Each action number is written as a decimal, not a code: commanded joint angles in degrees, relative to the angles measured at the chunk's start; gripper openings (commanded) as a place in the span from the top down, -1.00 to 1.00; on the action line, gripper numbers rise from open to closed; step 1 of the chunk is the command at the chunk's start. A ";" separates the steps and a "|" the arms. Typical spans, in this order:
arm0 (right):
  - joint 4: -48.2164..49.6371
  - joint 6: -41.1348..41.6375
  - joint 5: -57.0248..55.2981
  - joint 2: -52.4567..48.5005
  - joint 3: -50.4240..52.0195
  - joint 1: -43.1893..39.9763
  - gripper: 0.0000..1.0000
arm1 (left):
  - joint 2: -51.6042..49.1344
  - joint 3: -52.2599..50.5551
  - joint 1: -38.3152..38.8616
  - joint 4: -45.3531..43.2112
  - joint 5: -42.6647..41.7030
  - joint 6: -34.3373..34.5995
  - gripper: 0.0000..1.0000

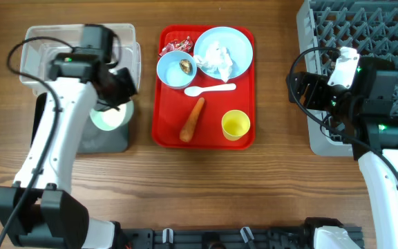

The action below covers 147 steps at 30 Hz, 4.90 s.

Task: Sort waste into correct bins and load items into the dishwasher rack
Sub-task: 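Carry the green bowl left over the black tray, then tip the green bowl to pour rice onto the black tray, then return the emptied green bowl to the red tray with left gripper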

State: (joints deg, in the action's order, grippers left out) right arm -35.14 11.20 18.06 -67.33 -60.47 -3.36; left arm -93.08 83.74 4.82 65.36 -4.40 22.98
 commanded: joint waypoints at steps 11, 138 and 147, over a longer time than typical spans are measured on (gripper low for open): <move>-0.61 -0.70 -0.63 -0.46 -1.31 0.17 -0.99 | 1.25 -3.98 -23.39 -0.61 -29.27 -21.51 0.92; -0.72 -0.48 -4.50 -0.44 -1.31 0.17 -0.99 | 2.40 -27.23 -50.56 -17.92 -81.00 -36.30 0.92; 2.08 -0.57 0.15 -0.44 -1.31 0.17 -0.99 | 16.61 -14.64 -29.35 -20.37 -54.16 -26.03 0.92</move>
State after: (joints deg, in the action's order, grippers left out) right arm -33.61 11.20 16.32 -67.40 -60.47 -3.36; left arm -82.04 64.12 -33.85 46.70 -75.72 -9.37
